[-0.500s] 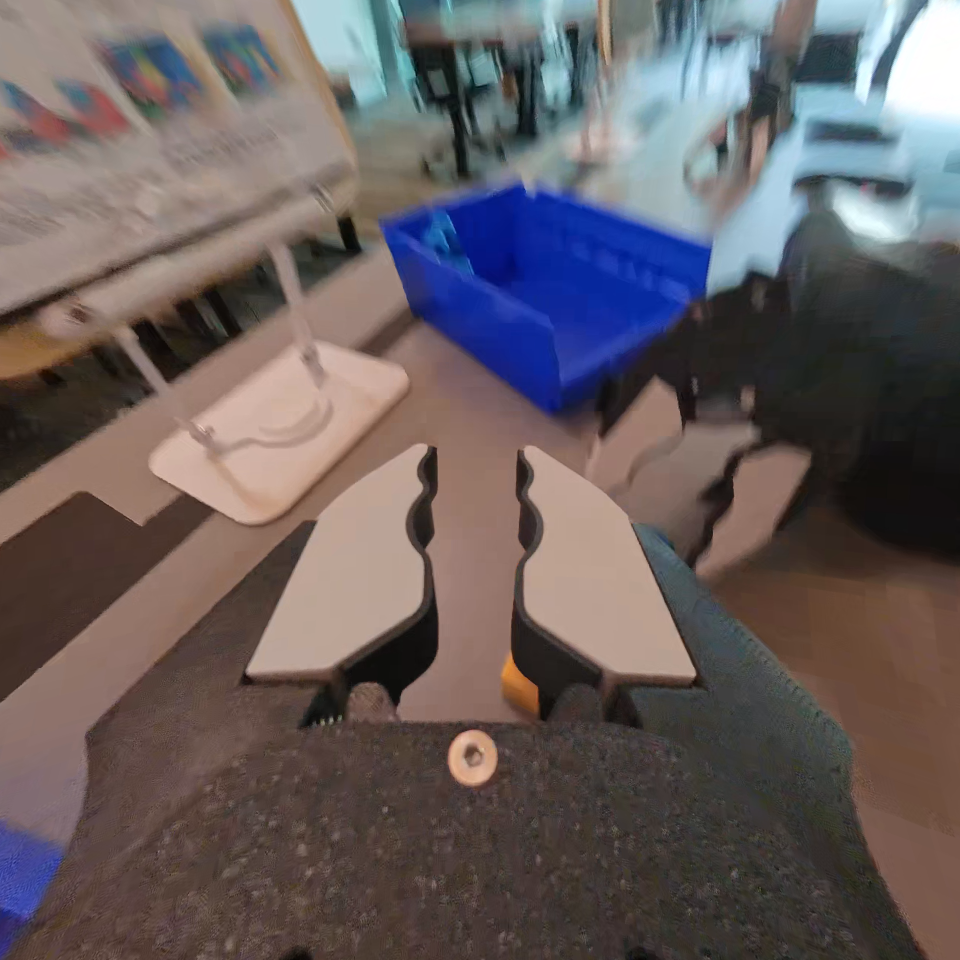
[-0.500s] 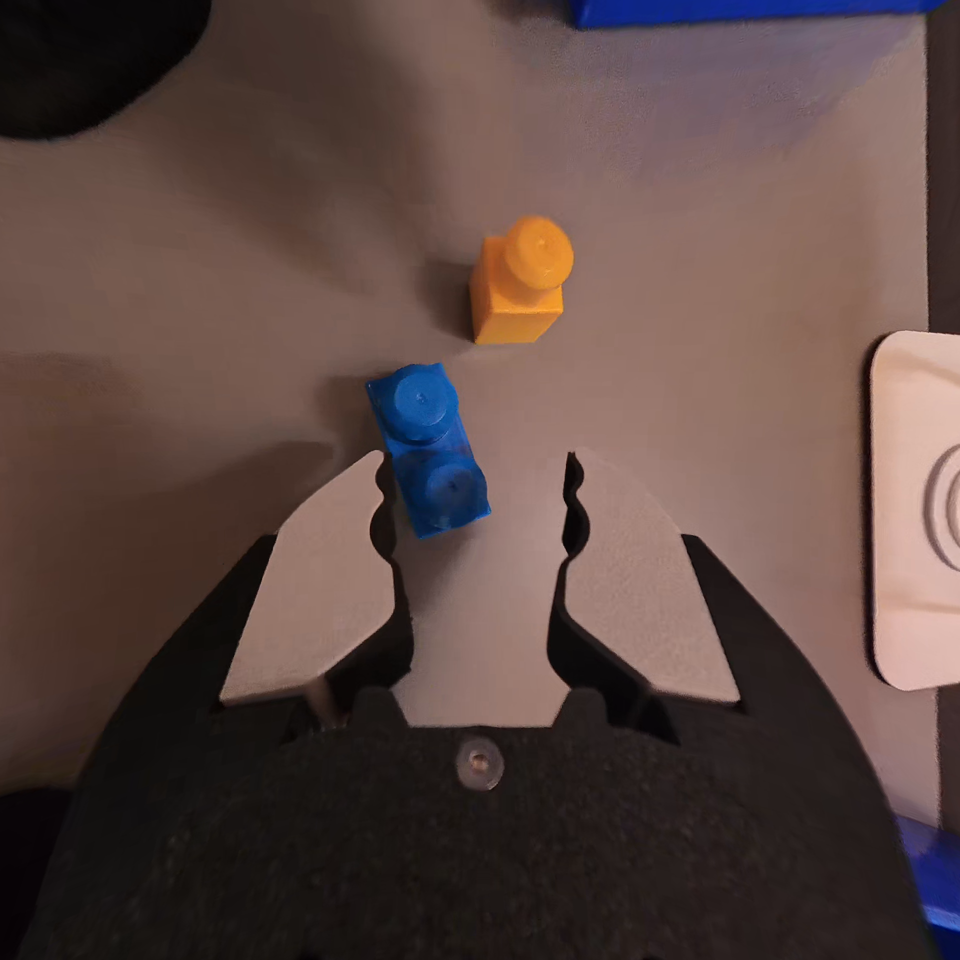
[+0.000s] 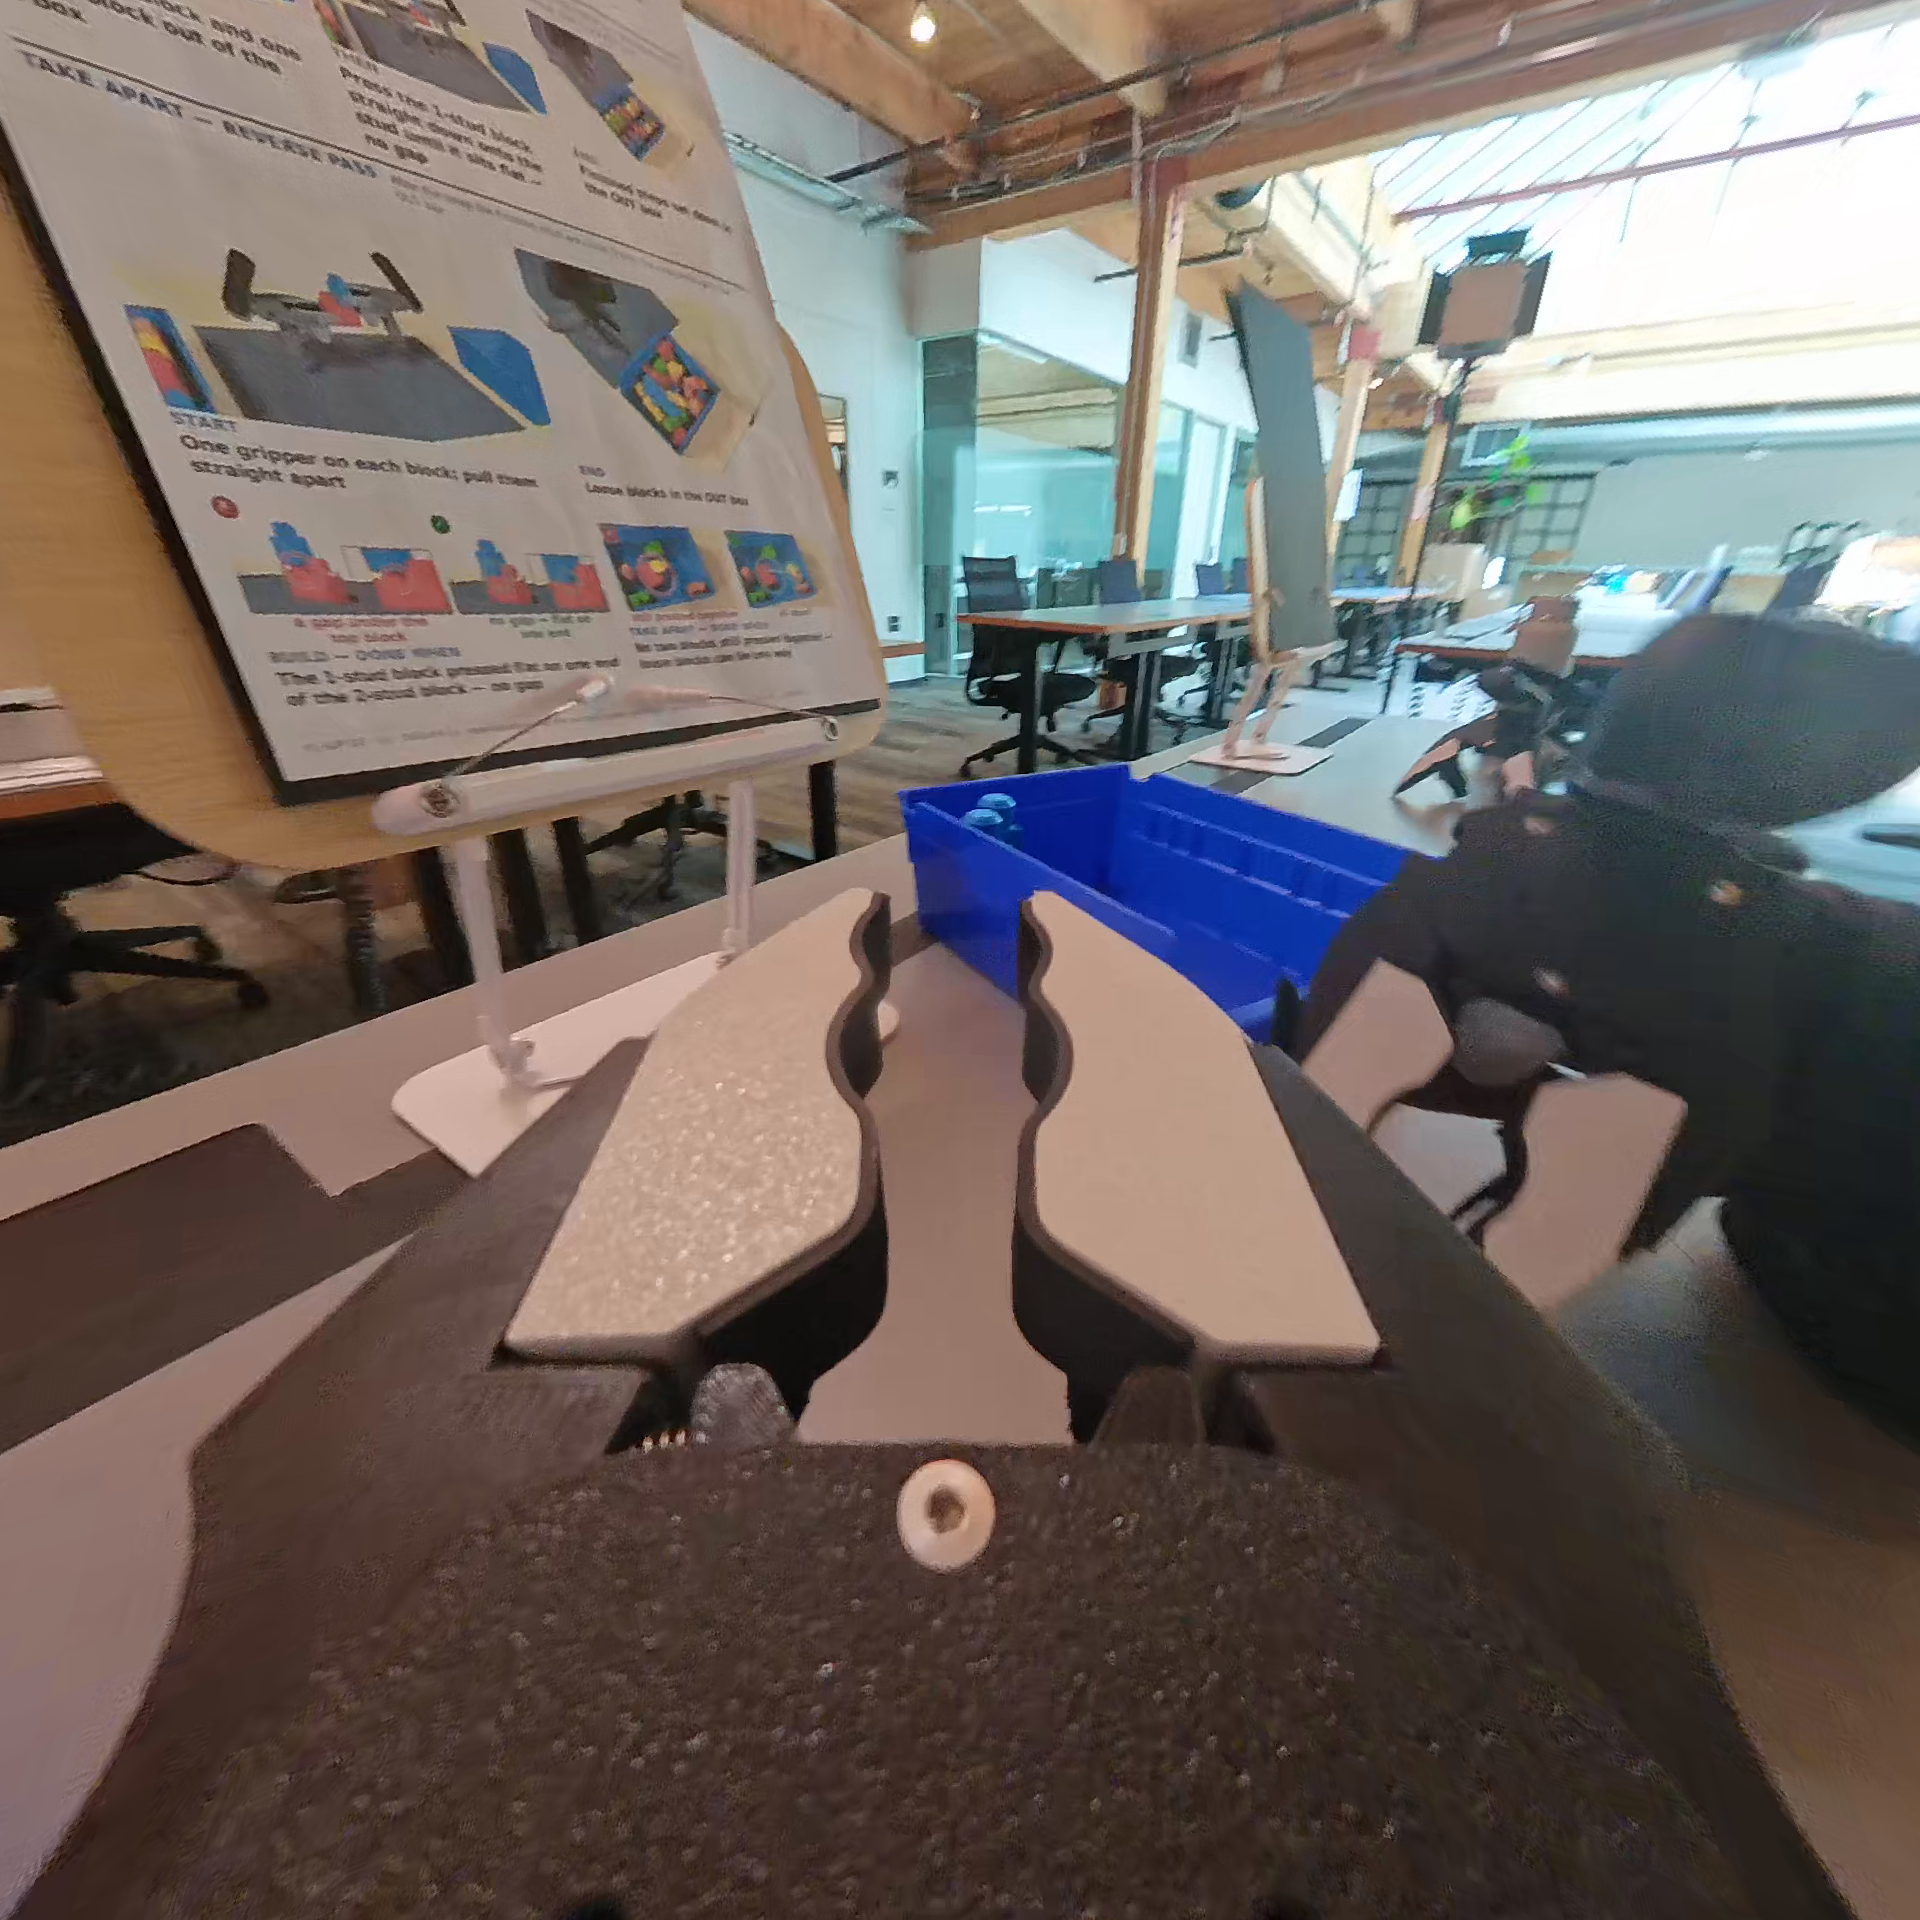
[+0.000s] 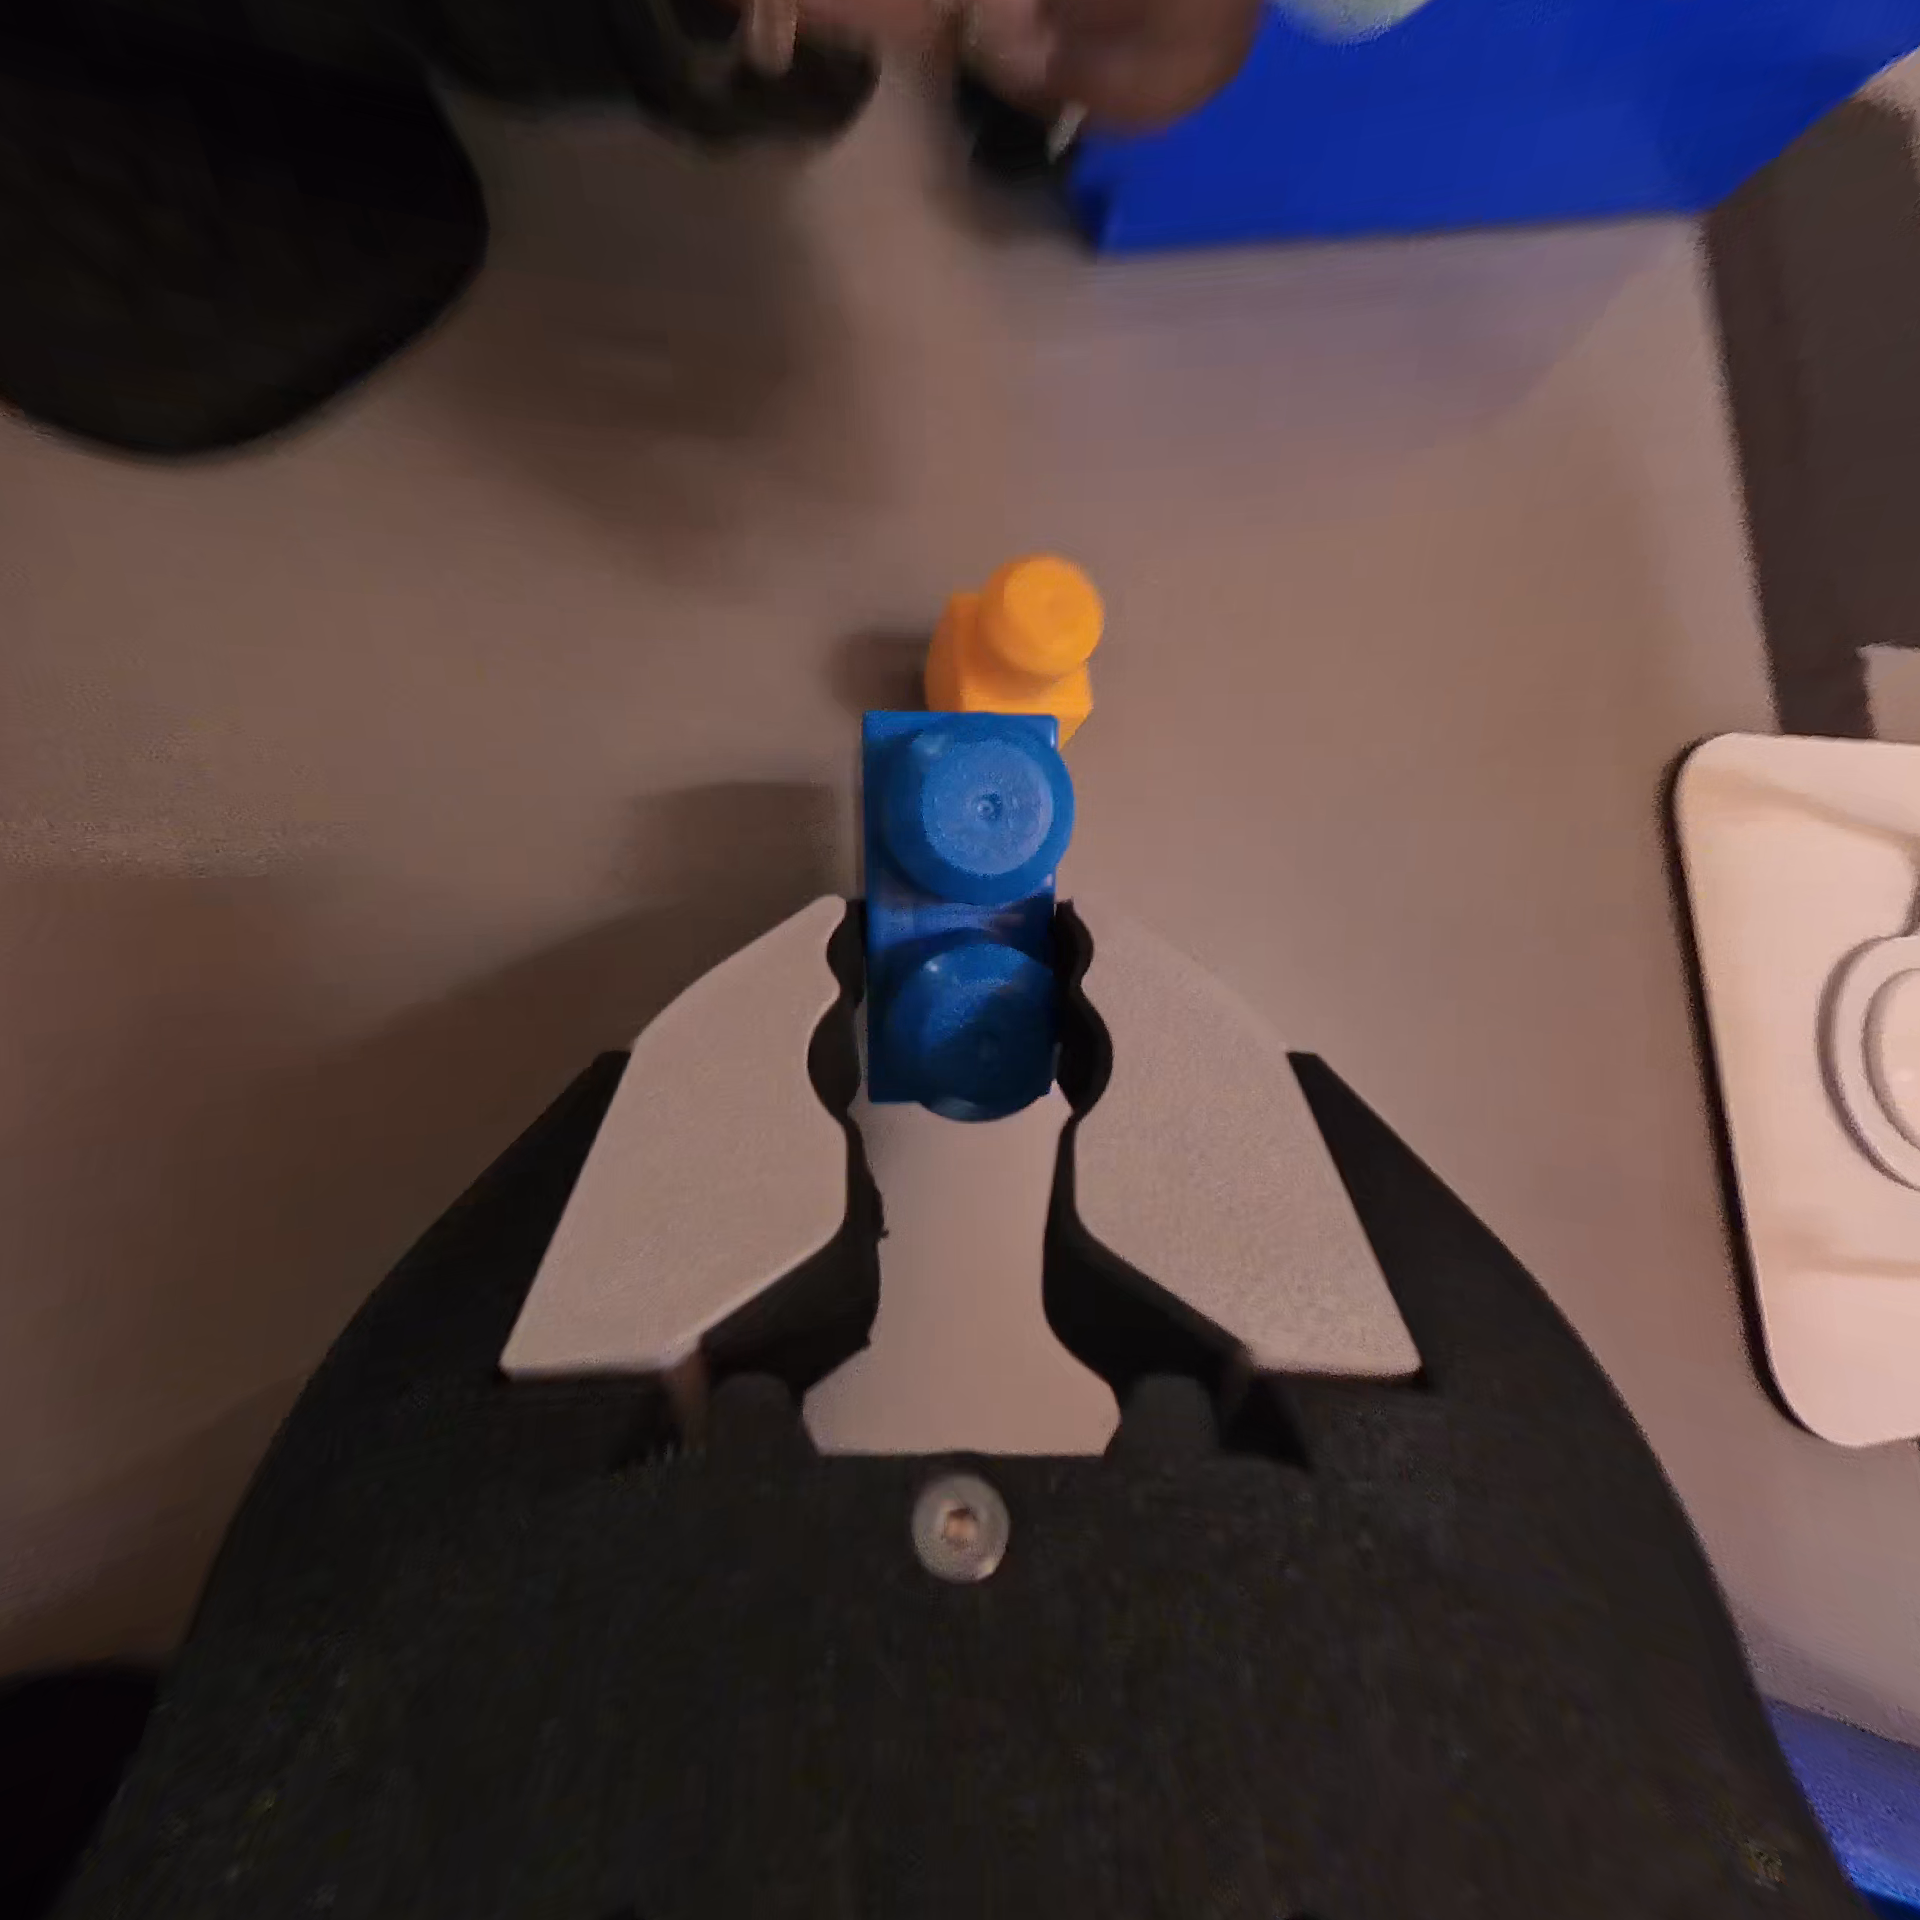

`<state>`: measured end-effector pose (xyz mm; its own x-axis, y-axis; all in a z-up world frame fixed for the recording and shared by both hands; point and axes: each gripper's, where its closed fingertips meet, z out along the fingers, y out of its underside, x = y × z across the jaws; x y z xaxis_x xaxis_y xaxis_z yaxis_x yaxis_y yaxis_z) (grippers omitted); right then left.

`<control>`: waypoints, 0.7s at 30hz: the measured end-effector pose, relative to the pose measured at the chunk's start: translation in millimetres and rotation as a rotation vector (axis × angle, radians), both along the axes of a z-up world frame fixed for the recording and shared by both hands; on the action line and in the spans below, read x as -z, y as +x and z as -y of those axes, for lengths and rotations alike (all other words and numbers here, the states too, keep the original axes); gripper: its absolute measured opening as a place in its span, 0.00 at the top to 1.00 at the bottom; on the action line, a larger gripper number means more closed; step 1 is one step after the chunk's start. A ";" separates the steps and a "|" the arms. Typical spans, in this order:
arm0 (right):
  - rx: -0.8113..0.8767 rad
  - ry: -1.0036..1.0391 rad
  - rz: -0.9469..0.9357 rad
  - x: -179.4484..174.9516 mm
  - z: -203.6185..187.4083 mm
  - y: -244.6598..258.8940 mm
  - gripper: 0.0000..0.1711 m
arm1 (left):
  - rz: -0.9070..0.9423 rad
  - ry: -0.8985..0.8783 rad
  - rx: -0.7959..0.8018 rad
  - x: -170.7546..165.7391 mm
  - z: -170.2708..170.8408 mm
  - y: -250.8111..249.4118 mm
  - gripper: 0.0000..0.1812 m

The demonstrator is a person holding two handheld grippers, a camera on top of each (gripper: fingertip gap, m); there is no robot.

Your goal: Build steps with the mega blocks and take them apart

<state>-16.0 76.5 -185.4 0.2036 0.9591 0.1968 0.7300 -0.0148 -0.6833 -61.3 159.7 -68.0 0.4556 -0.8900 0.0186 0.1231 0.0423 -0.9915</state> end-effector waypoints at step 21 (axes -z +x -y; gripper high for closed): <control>0.058 -0.087 -1.015 -115.1 -24.0 0.2 0.80 | 0.067 -0.039 0.403 -1.6 58.7 31.5 0.75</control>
<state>-15.8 100.5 -70.3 0.2820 0.9452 -0.1644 -0.1966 -0.1108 -0.9742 -29.8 101.0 -66.4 0.0668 -0.9950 0.0737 0.1860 -0.0602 -0.9807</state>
